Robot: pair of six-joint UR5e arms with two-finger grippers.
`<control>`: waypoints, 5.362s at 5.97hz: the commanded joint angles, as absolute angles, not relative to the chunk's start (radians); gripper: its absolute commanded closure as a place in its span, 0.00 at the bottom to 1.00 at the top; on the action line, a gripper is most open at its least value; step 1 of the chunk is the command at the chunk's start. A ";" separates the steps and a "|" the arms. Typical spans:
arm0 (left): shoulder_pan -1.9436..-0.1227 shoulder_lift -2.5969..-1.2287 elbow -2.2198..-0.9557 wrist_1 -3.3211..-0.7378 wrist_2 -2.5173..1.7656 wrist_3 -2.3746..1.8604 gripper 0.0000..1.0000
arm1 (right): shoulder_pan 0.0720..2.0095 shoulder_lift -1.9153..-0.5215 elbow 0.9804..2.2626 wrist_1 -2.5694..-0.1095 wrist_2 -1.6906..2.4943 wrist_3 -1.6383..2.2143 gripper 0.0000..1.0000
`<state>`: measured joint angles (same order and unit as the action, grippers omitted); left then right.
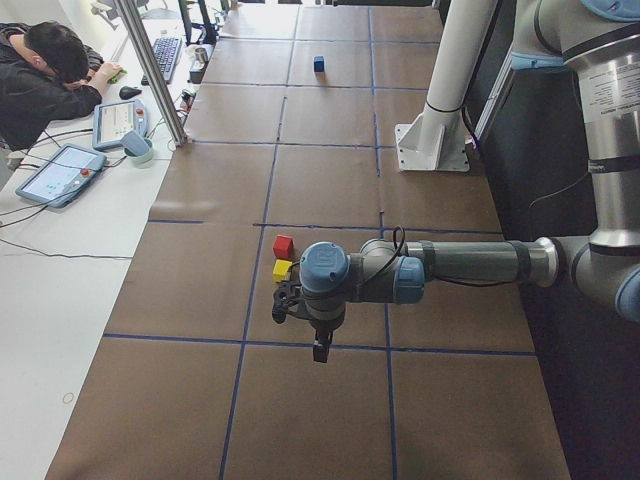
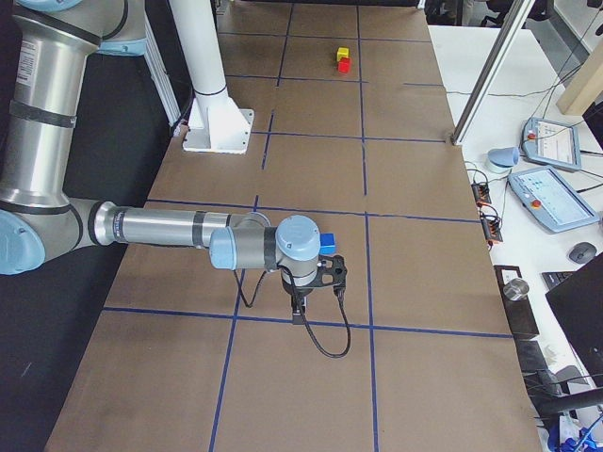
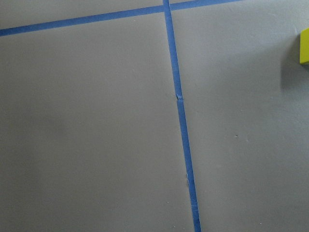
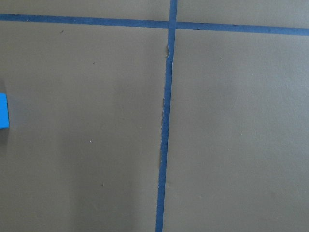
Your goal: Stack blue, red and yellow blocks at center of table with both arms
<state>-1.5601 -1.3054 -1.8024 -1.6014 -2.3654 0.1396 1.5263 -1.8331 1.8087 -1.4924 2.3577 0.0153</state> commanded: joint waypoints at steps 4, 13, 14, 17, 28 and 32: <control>-1.557 -1.304 -1.802 -1.603 -2.375 0.140 0.00 | 1.391 -1.772 1.813 -1.315 2.362 0.117 0.00; -1.557 -1.304 -1.799 -1.606 -2.375 0.140 0.00 | 0.907 -1.614 1.714 -1.146 2.109 0.658 0.00; -1.557 -1.304 -1.799 -1.606 -2.375 0.140 0.00 | 0.902 -1.591 1.694 -1.146 2.109 0.658 0.00; -1.557 -1.304 -1.798 -1.608 -2.375 0.140 0.00 | 0.897 -1.537 1.642 -1.147 2.108 0.653 0.55; -1.557 -1.304 -1.801 -1.606 -2.376 0.140 0.00 | 0.514 -0.646 1.302 -1.437 1.841 1.314 0.86; -1.557 -1.302 -1.801 -1.606 -2.376 0.140 0.00 | 0.502 -0.684 1.293 -1.436 1.836 1.293 0.76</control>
<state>-1.5566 -1.3028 -1.8005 -1.6061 -2.3761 0.1396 0.5030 -0.6750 1.2928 -1.4359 1.8375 1.3002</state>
